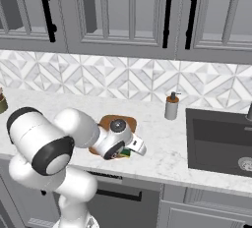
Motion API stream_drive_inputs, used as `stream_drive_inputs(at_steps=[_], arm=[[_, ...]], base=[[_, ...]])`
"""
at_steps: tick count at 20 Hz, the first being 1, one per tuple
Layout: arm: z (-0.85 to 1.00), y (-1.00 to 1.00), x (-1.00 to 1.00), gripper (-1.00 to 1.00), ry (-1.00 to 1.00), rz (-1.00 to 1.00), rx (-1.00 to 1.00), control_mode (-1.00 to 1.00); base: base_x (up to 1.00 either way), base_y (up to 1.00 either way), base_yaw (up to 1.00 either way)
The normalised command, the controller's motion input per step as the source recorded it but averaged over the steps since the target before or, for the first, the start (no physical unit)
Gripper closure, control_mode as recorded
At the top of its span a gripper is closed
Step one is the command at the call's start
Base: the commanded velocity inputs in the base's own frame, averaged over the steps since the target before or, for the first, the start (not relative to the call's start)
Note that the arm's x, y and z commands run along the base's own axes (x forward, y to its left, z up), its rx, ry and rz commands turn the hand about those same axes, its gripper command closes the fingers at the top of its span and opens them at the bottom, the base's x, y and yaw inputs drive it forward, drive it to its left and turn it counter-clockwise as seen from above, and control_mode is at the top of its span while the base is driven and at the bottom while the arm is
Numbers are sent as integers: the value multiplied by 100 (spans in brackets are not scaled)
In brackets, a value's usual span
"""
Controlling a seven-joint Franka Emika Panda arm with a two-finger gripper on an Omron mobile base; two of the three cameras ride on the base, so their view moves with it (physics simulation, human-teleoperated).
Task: Pick up the sponge from the counter and clean the cutting board by briefly scrubbing or pressing down on the cutting board. Once finished, release the sponge.
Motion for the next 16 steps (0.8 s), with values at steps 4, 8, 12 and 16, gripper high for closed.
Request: stream_drive_inputs(at_steps=[4,8,12,16], arm=[[-19,0,-74,100,0,-4,0,-100],[0,0,-42,100,0,-1,0,-100],[20,0,-4,100,5,0,0,-100],[7,-15,3,100,10,0,0,-100]], base=[[0,0,0],[0,0,0],[0,0,0],[0,0,0]])
